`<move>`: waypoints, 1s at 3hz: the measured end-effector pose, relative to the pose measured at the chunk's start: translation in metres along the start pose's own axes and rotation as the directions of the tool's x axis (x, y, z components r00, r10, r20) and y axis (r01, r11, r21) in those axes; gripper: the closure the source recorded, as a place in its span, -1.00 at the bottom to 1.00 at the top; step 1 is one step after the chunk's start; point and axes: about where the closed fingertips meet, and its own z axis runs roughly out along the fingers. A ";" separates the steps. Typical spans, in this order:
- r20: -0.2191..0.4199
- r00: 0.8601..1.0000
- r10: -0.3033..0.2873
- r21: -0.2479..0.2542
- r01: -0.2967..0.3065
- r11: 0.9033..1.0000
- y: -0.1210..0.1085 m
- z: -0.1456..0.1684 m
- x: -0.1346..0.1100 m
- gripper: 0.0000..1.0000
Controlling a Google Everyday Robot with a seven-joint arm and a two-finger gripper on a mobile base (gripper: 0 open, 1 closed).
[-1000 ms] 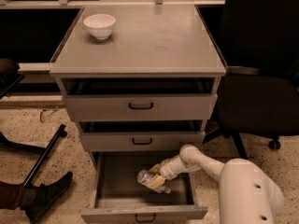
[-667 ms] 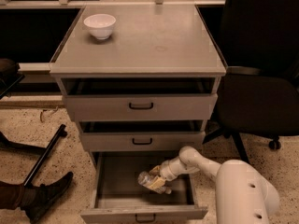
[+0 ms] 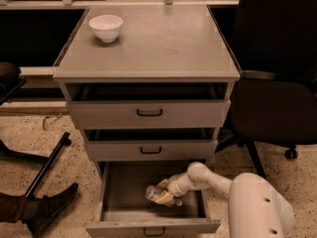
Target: Place blue plastic bottle into bottom drawer
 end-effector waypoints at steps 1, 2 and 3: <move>-0.001 1.000 0.000 0.006 0.000 1.000 -0.001 0.001 0.000 0.63; -0.001 1.000 0.000 0.006 0.000 1.000 -0.001 0.001 0.000 0.16; -0.001 1.000 0.000 0.006 0.000 1.000 -0.001 0.001 0.000 -0.29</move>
Offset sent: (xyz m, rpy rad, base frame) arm 0.0013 0.0003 -0.0006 -0.0012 -0.0039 -0.0040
